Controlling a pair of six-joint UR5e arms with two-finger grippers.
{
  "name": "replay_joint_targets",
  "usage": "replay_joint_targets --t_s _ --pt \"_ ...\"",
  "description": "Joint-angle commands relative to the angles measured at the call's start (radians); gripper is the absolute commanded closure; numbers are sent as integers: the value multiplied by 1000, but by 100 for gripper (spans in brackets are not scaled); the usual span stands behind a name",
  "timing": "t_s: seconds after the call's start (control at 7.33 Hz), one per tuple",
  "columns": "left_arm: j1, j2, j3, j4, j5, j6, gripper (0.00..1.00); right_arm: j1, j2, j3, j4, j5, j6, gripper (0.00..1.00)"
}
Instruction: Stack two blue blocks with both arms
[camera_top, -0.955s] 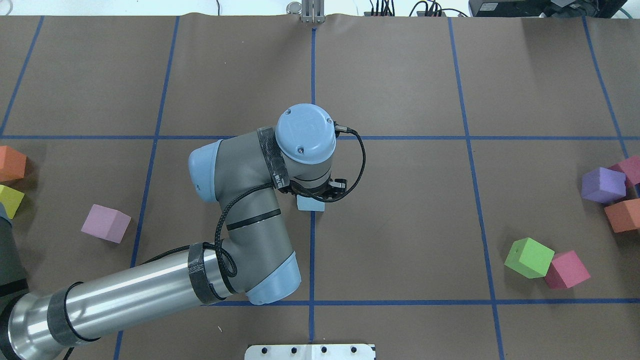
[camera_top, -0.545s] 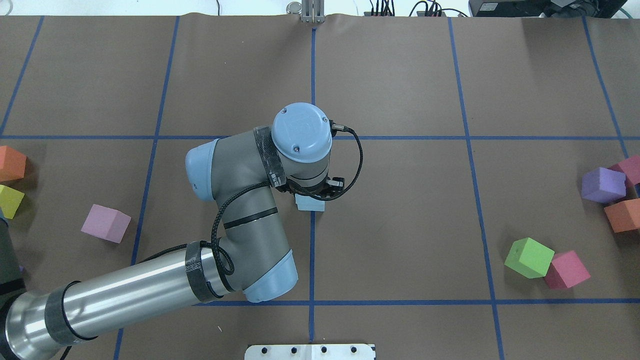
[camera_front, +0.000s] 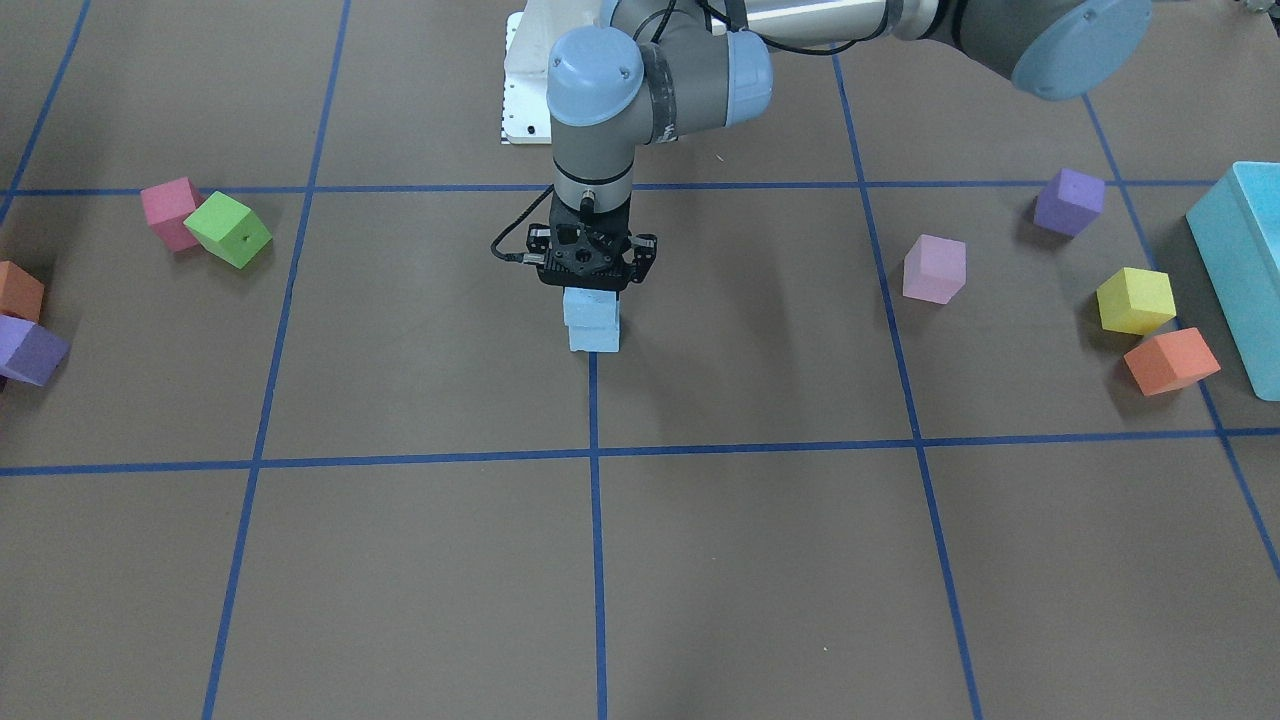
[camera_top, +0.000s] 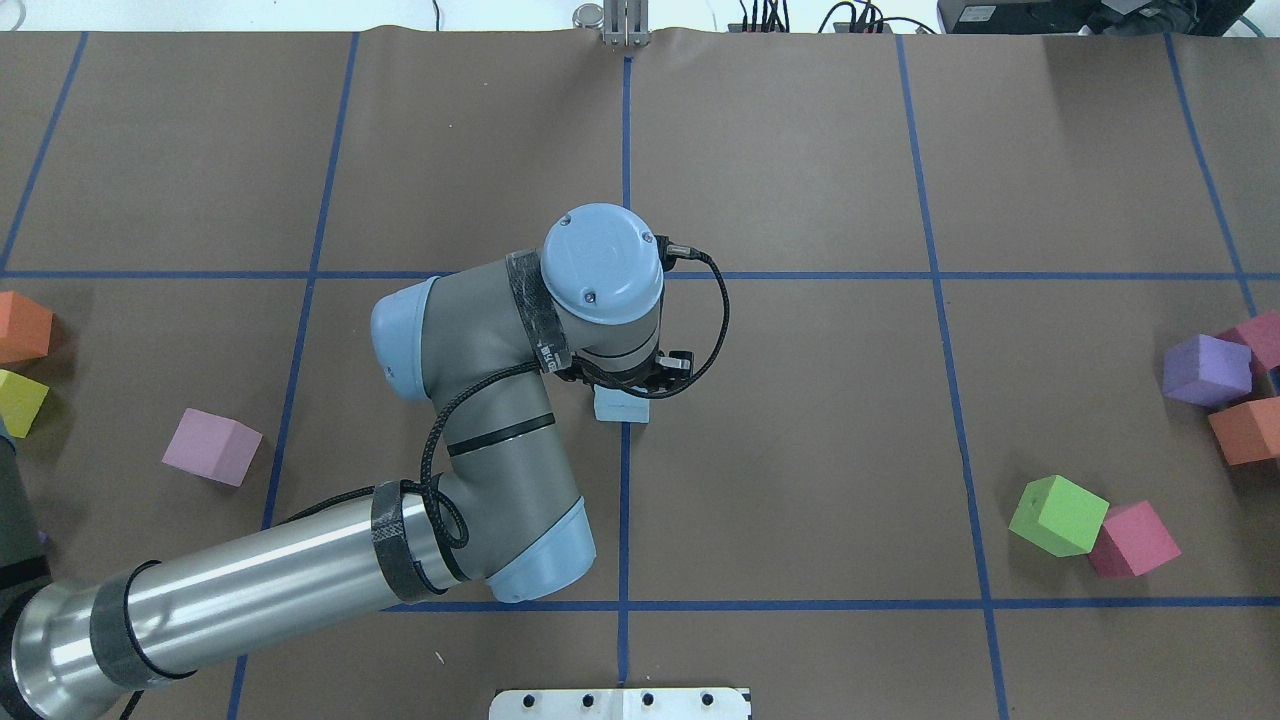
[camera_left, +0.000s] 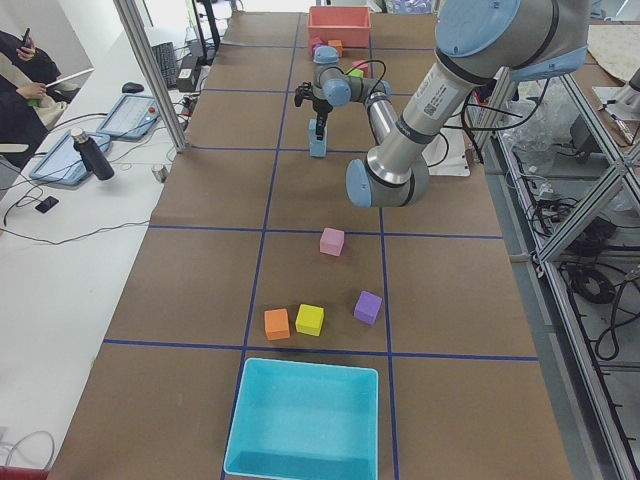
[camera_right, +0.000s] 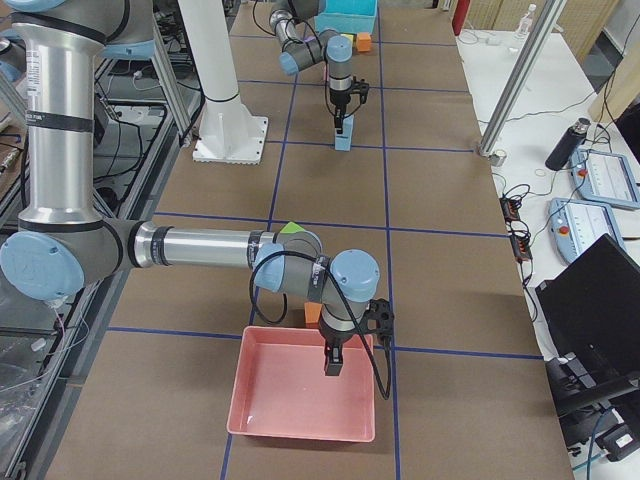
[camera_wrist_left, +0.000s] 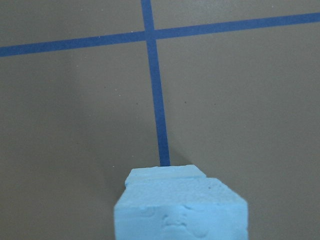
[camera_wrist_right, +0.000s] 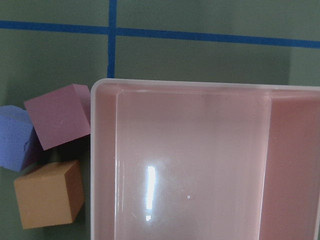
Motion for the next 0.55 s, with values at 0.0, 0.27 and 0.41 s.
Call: replay_joint_targets --t_s 0.0,0.27,0.41 --pt "0 1 13 -3 0 2 32 1 0 -1 0 0 0 0" --pt "0 1 11 -3 0 7 22 1 0 -1 0 0 0 0" --pt "0 1 5 -5 18 10 6 -1 0 -1 0 0 0 0"
